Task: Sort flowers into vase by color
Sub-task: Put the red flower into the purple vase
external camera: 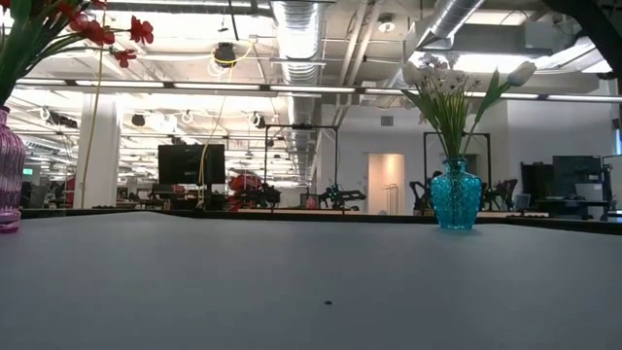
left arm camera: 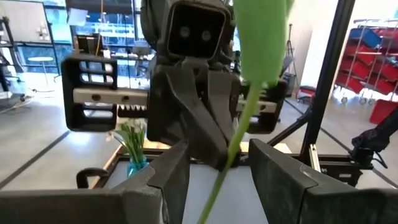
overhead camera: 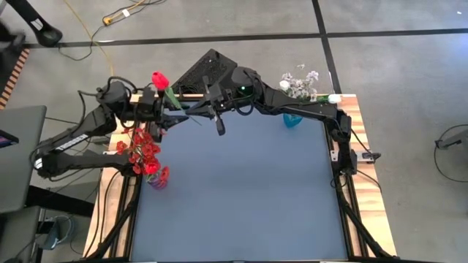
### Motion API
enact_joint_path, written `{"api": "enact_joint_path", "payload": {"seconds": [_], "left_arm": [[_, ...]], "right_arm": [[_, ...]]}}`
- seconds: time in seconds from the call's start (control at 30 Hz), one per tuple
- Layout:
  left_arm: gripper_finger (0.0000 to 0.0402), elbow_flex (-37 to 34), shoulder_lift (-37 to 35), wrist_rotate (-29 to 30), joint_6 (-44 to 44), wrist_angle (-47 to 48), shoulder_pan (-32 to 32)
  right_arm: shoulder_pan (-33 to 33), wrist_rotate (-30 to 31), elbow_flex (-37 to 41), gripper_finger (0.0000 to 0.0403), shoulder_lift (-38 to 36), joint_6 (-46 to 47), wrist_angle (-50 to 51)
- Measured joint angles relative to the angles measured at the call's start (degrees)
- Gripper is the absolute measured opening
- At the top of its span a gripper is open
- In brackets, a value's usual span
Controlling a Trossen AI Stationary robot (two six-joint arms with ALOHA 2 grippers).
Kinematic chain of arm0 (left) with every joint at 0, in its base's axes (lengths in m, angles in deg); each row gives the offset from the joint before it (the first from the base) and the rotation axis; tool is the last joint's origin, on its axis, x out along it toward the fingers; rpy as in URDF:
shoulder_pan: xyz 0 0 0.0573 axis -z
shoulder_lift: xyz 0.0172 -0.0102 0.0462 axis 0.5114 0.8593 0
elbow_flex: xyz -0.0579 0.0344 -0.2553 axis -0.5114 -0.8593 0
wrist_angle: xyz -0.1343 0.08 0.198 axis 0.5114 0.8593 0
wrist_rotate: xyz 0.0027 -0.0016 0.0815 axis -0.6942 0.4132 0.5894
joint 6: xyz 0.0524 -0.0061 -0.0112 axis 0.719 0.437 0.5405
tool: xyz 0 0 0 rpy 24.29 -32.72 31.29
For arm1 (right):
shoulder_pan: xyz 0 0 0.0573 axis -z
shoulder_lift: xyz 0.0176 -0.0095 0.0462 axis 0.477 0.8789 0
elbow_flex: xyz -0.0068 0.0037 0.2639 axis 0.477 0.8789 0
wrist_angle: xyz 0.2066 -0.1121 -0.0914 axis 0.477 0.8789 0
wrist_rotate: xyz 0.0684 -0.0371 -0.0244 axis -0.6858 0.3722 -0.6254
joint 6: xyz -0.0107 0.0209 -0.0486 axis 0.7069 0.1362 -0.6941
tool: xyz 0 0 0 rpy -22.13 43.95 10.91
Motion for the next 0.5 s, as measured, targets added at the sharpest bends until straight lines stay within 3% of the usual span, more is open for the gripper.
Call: {"api": "enact_joint_path", "payload": {"seconds": [0.5], "left_arm": [[0.0153,0.0,-2.1,0.5,-0.5,-3.2,0.0]], "right_arm": [[0.1,0.4,0.0,0.0018,0.0,-0.4,0.1]]}}
